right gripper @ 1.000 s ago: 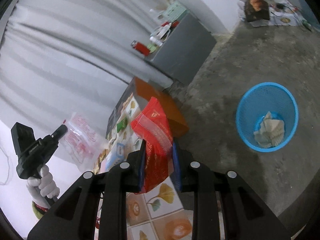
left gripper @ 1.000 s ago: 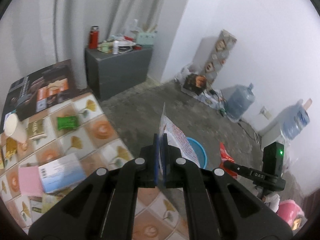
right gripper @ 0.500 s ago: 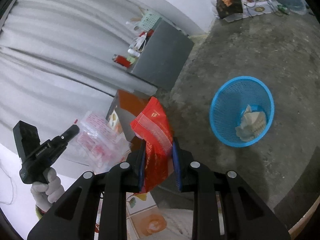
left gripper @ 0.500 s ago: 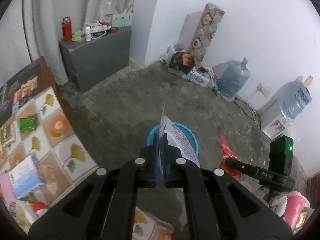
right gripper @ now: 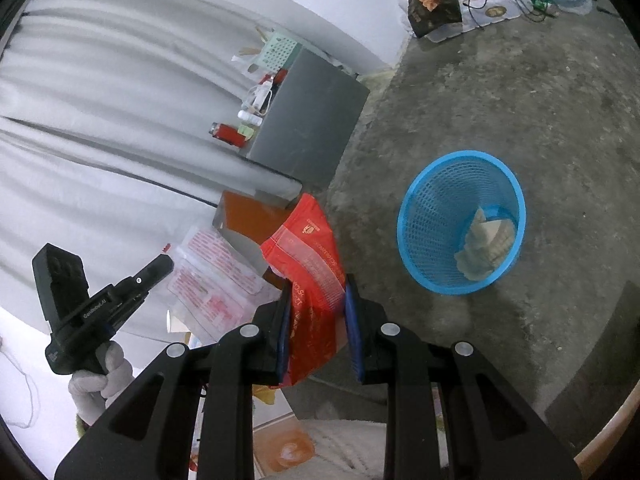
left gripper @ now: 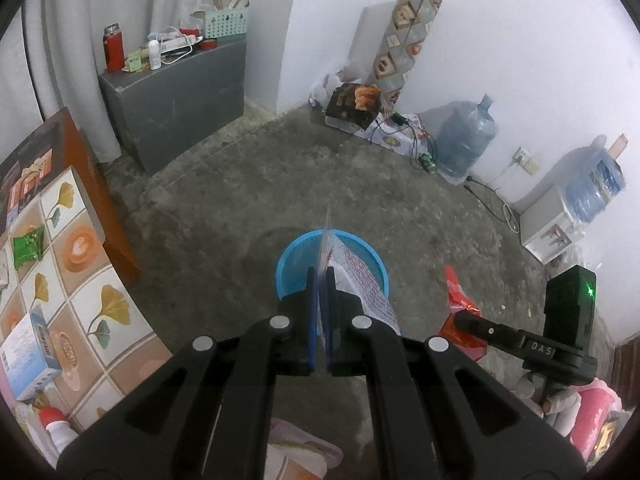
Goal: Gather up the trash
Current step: 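Open the left gripper over the basket while the right releases the red bag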
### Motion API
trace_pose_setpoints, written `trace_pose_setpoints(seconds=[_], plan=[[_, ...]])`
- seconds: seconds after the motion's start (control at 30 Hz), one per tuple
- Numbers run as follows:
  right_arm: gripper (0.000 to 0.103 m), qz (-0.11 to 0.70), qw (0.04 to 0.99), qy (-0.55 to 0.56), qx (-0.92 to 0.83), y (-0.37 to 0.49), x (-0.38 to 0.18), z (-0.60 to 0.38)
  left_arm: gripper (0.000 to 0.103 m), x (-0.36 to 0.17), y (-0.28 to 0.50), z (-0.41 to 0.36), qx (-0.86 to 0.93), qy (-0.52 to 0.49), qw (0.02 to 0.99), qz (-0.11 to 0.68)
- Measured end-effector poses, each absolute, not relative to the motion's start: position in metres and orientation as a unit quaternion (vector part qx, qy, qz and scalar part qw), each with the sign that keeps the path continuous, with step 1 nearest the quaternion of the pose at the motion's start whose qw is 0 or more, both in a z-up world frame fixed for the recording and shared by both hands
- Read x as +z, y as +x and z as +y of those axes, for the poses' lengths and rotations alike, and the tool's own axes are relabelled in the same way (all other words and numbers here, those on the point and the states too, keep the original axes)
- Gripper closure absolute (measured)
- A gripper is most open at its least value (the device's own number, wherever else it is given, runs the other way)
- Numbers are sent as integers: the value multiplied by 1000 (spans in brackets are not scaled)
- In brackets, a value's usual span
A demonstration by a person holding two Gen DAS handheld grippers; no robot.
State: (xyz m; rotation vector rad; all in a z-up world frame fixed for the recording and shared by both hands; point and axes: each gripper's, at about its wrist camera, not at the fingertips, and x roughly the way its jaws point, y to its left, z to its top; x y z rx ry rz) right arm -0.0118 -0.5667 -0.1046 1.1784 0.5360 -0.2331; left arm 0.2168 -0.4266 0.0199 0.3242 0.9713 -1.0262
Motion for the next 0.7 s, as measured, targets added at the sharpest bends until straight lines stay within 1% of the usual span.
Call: trace_pose_setpoints(seconds=[0.37,0.7], plan=[[80,250,790,549,-109,-12,-107,-567,102,19,219,-429,-468,150,747,447],[80,262,783,550,-125,-2,-117,-579,102,-10,223,-450,-456,150,746,462]])
